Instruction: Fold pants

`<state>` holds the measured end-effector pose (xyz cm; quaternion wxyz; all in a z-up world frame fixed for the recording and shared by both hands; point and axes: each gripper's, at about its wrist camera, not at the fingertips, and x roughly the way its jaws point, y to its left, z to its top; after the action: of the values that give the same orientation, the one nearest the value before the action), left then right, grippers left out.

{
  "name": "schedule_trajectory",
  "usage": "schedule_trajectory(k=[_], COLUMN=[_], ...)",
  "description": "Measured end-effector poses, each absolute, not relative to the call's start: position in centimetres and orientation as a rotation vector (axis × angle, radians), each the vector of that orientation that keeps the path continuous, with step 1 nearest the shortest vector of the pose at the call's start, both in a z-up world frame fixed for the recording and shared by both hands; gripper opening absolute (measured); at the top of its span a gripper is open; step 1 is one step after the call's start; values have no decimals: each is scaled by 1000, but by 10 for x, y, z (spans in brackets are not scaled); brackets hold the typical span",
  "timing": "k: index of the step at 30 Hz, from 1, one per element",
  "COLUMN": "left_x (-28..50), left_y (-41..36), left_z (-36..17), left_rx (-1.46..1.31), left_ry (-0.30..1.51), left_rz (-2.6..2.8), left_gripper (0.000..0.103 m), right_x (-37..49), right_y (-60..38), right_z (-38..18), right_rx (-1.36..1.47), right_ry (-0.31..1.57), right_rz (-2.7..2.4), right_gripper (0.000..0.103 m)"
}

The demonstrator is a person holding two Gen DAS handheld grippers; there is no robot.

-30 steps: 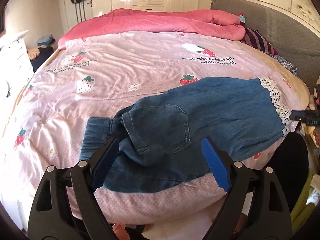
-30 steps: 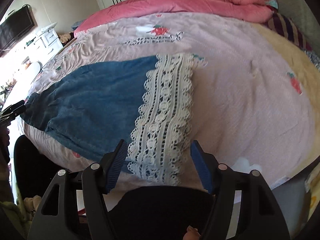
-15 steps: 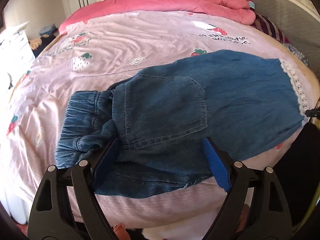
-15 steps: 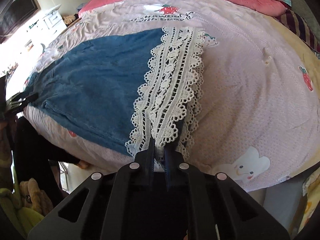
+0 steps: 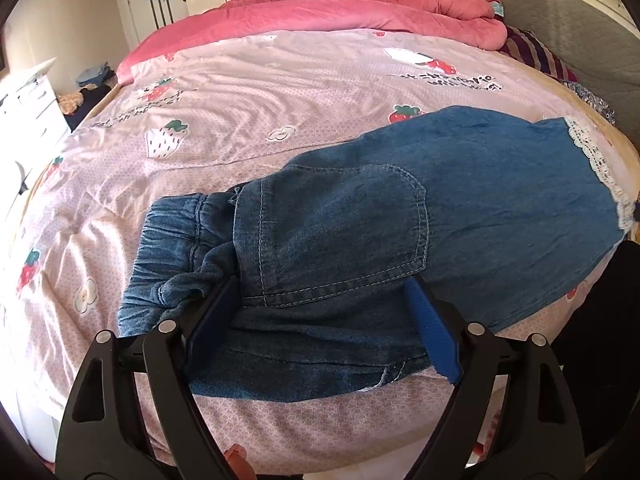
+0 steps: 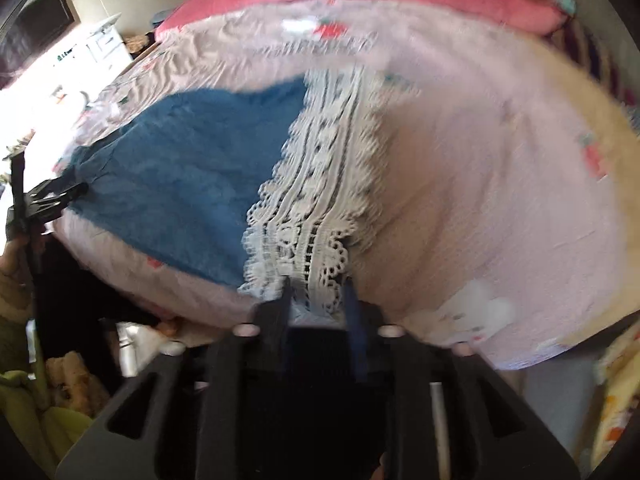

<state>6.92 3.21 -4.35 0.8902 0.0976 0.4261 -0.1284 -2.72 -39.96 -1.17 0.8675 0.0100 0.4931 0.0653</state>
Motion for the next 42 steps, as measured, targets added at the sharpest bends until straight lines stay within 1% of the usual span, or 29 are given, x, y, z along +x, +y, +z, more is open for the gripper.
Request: schedule_trajectory(k=[3, 5, 7, 10, 16, 22, 23, 25, 26, 28, 30, 32, 34, 36, 42], left_x=[68, 67, 67, 66, 63, 64, 63, 60, 58, 49, 43, 39, 36, 34, 10], left_y=[30, 29, 29, 28, 30, 27, 26, 23, 22, 12, -4, -27, -54, -84, -187], left_z=[-43, -42, -39, -35, -30, -35, -34, -25, -18, 5, 25, 39, 43, 40, 7], left_rx=[205, 199, 186, 174, 170, 205, 203, 185, 179, 181, 193, 206, 216, 238, 363], left_ry=[884, 885, 884, 885, 878, 888, 888, 884, 872, 824, 780, 750, 736, 732, 743], left_rz=[-261, -259, -257, -254, -246, -228, -226, -237, -249, -287, -333, -393, -458, -523, -716], left_gripper=[78, 78, 78, 78, 78, 78, 78, 78, 78, 82, 86, 87, 90, 92, 92], right_x=[-24, -18, -11, -1, 8, 7, 6, 1, -2, -6, 0, 9, 28, 53, 111], right_y=[-387, -370, -359, -343, -348, -362, -365, -375, -383, -401, -419, -430, -437, -442, -434], right_z=[4, 7, 5, -8, -48, -58, -52, -38, -29, -7, 10, 18, 21, 18, -19], right_rx=[2, -28, -51, -67, -44, 26, 59, 126, 151, 180, 197, 203, 203, 239, 259], right_ry=[956, 934, 936, 968, 1118, 1117, 1105, 1058, 1026, 951, 905, 889, 883, 903, 1014], right_rz=[176, 216, 248, 281, 226, 246, 270, 303, 303, 282, 258, 238, 256, 294, 347], right_gripper=[41, 48, 50, 56, 57, 58, 62, 66, 71, 77, 80, 84, 85, 86, 86])
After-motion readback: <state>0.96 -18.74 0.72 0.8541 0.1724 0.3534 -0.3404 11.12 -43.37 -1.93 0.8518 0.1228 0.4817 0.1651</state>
